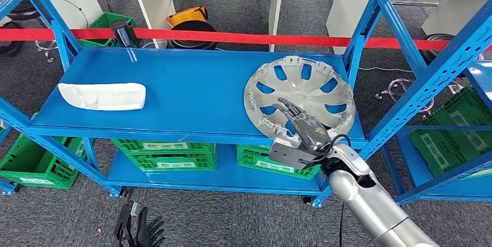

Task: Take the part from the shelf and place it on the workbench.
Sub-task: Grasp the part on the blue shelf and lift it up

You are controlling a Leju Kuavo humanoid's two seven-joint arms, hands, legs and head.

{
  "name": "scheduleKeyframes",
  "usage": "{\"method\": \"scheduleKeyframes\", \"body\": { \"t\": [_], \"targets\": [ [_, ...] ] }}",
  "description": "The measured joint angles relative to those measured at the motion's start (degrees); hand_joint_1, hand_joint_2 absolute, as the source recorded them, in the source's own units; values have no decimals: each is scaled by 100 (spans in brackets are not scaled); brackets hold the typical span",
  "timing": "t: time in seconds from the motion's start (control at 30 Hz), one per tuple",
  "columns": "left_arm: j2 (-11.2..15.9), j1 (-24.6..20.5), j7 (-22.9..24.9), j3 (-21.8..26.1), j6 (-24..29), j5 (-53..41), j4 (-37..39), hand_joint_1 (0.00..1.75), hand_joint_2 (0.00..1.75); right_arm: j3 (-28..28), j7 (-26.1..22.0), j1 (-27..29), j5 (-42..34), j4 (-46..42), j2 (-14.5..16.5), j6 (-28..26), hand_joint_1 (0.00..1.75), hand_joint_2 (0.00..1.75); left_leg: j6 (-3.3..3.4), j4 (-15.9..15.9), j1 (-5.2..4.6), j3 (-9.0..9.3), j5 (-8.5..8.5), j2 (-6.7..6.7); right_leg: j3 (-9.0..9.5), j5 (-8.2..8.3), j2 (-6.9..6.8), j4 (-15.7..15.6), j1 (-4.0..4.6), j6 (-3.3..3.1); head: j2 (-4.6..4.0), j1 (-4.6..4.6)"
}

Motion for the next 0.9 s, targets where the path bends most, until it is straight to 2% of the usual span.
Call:
{"method": "scheduleKeyframes", "body": {
  "t": [0.07, 0.1, 0.13, 0.2, 0.27, 0.3, 0.33, 0.4, 0.43, 0.47, 0.5, 0.53, 0.6, 0.63, 0.67, 0.77, 0.8, 0.83, 0.9],
  "targets": [
    [-3, 0, 9, 0, -17, 23, 0, 0, 0, -55, 74, 26, -4, 45, 3, 0, 0, 175, -36, 42, 1, -5, -25, -5, 395, 283, -14, -789, -19, 93, 0, 1],
    [-4, -2, 13, 0, -22, 32, 0, 0, 0, -79, 103, 33, -9, 69, 7, 0, 0, 175, -70, 75, -11, -18, -49, -6, 592, 400, -20, -1166, -16, 97, 0, -1],
    [-3, -3, 16, 0, -25, 36, 0, 0, 0, -103, 126, 49, -13, 93, 10, -1, 0, 175, -101, 103, -22, -33, -69, -6, 722, 469, -24, -1410, -8, 75, 0, -3],
    [0, -4, 16, 0, -17, 37, 0, 0, 0, -149, 169, 114, -17, 146, 16, -6, 0, 175, -153, 128, -32, -53, -91, -6, 780, 487, -19, -1504, 24, -12, 0, -7],
    [-1, -4, 16, -2, -1, 35, 0, 0, 0, -192, 212, 189, -17, 194, 23, -13, 0, 175, -205, 159, -8, -72, -131, -4, 781, 495, -16, -1515, 8, -86, 0, -8],
    [-2, -5, 15, -3, 9, 34, 0, 0, 0, -215, 231, 221, -17, 214, 33, -17, 0, 175, -237, 267, 3, -124, -215, -2, 785, 500, -14, -1523, -5, -125, 0, -10],
    [-1, -5, 14, -5, 16, 33, 0, 0, 0, -243, 248, 256, -15, 231, 46, -22, 0, 175, -266, 495, 11, -231, -360, 1, 789, 506, -13, -1531, -20, -161, 0, -11],
    [2, -2, 13, -7, 38, 32, 1, 0, 0, -295, 289, 346, -5, 272, 76, -31, 0, 175, -306, 1258, 20, -590, -736, 5, 785, 505, -12, -1529, -8, -204, 0, -13],
    [2, 3, 11, -7, 47, 32, 2, 0, 0, -313, 311, 398, 8, 301, 87, -34, 0, 175, -317, 1615, 20, -763, -862, 5, 783, 504, -12, -1528, 1, -208, 0, -12],
    [2, 9, 8, -7, 54, 32, 2, 0, 0, -328, 333, 442, 21, 335, 95, -36, 0, 175, -316, 1807, 20, -862, -889, 5, 782, 503, -12, -1527, 10, -210, 0, -13],
    [2, 14, 2, -7, 57, 32, 2, 0, 0, -344, 348, 472, 34, 378, 103, -36, 0, 175, -302, 1764, 19, -846, -802, 5, 786, 502, -8, -1527, 20, -210, 0, -13],
    [3, 18, -8, -7, 59, 33, 2, 0, 0, -364, 357, 487, 48, 431, 113, -38, 0, 175, -273, 1488, 15, -709, -624, 5, 795, 502, 0, -1527, 28, -210, 0, -13],
    [14, 20, -37, -7, 60, 34, 2, 0, 0, -412, 358, 489, 68, 563, 139, -40, 0, 175, -177, 669, -10, -282, -275, 6, 816, 502, 15, -1528, 55, -205, 0, -11],
    [20, 19, -52, -7, 60, 35, 2, 0, 0, -439, 345, 486, 80, 643, 149, -45, 0, 175, -137, 371, -26, -125, -193, 10, 820, 502, 19, -1527, 69, -197, 0, -10],
    [25, 22, -66, -7, 60, 37, 2, 0, 0, -470, 326, 484, 92, 726, 155, -52, 0, 175, -109, 215, -42, -41, -178, 14, 823, 504, 19, -1528, 79, -181, 0, -9],
    [42, 36, -107, -7, 55, 48, 1, 0, 0, -583, 278, 483, 115, 953, 154, -64, 0, 175, -62, 103, -41, 41, -155, 29, 853, 512, 18, -1553, 89, -103, 0, -9],
    [47, 38, -121, -7, 44, 50, -1, 0, 0, -619, 265, 491, 128, 1023, 145, -56, 0, 175, -34, 55, -26, 79, -118, 36, 831, 462, 16, -1481, 91, -92, 0, -5],
    [48, 41, -133, -7, 32, 52, -3, 0, 0, -649, 250, 501, 148, 1094, 131, -41, 0, 175, -6, 10, -9, 110, -80, 41, 755, 358, 15, -1298, 91, -95, 0, -2],
    [52, 65, -153, -7, 11, 64, -4, 0, 0, -697, 209, 519, 223, 1230, 103, 4, 0, 175, 30, -15, -3, 114, -42, 44, 456, 32, 14, -606, 75, -128, 0, 2]
  ]
}}
